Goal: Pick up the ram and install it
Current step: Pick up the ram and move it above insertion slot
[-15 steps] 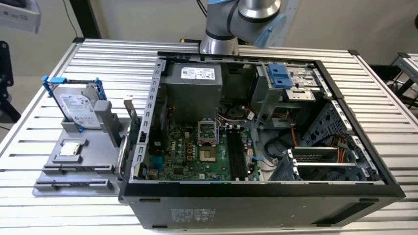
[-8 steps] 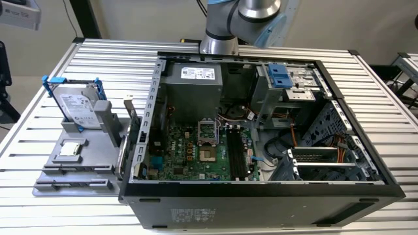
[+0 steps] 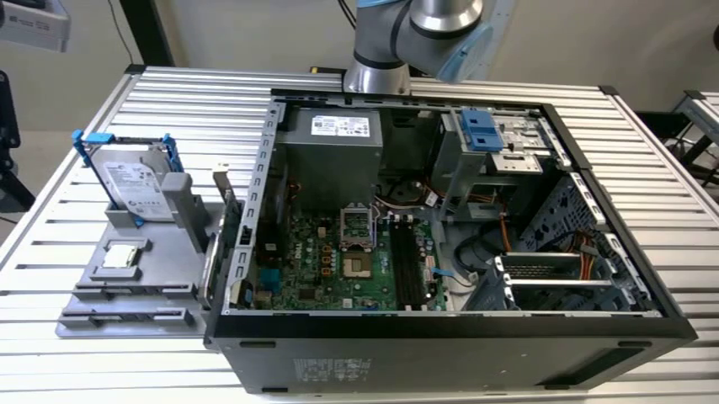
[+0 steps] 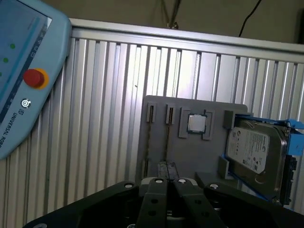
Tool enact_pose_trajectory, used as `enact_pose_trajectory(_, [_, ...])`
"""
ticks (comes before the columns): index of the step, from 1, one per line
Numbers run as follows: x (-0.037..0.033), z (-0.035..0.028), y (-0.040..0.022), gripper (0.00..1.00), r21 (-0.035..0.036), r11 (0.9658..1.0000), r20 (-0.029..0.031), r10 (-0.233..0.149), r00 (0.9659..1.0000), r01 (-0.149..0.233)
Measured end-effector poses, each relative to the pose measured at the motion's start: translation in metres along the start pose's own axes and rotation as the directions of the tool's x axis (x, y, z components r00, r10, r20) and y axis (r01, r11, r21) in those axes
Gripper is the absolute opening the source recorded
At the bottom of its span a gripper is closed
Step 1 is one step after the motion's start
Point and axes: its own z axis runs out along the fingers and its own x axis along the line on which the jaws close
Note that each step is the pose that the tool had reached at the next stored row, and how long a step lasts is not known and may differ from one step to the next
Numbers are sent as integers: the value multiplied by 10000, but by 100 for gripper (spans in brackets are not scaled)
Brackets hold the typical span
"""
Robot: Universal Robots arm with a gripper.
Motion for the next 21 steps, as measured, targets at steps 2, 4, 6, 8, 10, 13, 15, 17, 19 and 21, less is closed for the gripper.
enact_pose_trajectory(2, [0,0,0,100,-1,10000,0,0,10000,0])
enact_pose_trajectory(4, [-1,1,1,100,-2,10000,1,2,10000,-2])
enact_pose_trajectory(6, [-1,1,1,100,-3,10000,1,2,10000,-2])
enact_pose_trajectory(8, [-1,0,1,100,-5,10000,0,2,10000,-2])
enact_pose_trajectory(10, [0,0,1,100,-6,10000,1,2,10000,-2])
enact_pose_trajectory(13, [0,0,0,100,-7,10000,1,0,10000,0])
enact_pose_trajectory(15, [0,0,0,100,-9,10000,1,1,10000,-1])
enact_pose_trajectory(17, [0,0,0,100,-10,10000,1,1,10000,-1])
enact_pose_trajectory(19, [0,0,0,100,-11,10000,1,2,10000,-2])
enact_pose_trajectory(21, [0,0,1,100,-13,10000,1,1,10000,-1])
